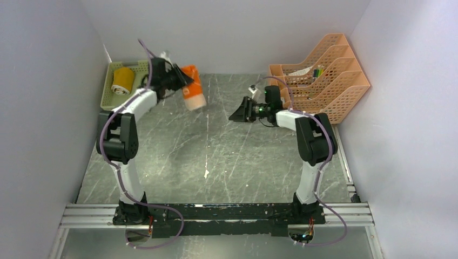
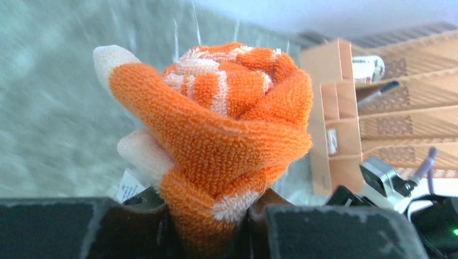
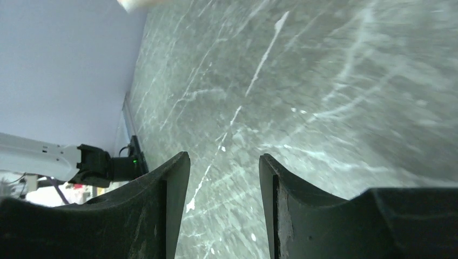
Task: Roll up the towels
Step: Pick up the towel at the center of the board, then place the towel in the bin.
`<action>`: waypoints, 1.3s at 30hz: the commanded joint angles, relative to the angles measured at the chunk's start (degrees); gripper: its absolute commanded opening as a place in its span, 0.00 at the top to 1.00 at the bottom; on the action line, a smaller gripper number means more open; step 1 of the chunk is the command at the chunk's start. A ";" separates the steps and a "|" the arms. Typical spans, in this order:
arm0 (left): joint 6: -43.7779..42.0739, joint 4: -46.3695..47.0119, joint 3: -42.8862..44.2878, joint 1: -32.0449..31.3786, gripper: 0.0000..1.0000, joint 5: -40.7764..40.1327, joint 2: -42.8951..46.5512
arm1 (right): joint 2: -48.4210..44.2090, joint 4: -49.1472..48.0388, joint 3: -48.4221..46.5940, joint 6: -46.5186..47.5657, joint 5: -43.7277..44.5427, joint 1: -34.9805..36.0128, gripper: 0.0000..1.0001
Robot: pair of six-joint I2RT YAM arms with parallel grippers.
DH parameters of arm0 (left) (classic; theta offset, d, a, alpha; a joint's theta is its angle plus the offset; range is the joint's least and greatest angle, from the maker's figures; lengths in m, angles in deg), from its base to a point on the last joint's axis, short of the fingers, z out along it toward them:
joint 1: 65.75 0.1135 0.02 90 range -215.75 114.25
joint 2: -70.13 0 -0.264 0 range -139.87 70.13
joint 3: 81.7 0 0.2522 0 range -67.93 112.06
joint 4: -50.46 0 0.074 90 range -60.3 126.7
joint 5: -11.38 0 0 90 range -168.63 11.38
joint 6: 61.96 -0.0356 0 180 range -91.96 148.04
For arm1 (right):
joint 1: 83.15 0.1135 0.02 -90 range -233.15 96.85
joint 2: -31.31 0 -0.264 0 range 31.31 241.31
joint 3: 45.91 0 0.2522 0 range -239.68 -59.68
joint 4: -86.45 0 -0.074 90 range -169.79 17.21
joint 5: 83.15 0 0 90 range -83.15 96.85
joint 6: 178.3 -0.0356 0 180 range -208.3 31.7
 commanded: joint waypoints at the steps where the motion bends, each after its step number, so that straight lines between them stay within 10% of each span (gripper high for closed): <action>1: -16.33 -23.28 16.38 6.23 0.88 -5.31 2.65 | -6.14 2.87 3.51 3.76 3.12 -1.93 0.49; 13: -41.71 -56.85 58.78 24.48 0.85 6.98 -19.94 | -12.14 1.10 14.53 5.11 2.64 1.11 0.49; 28: -35.02 -32.56 55.72 30.99 0.75 32.68 -30.76 | -10.15 8.02 10.67 9.77 6.11 7.56 0.49; 39: -29.04 -20.16 54.61 30.90 0.65 18.92 -33.72 | -8.73 9.12 9.80 10.03 7.49 10.28 0.49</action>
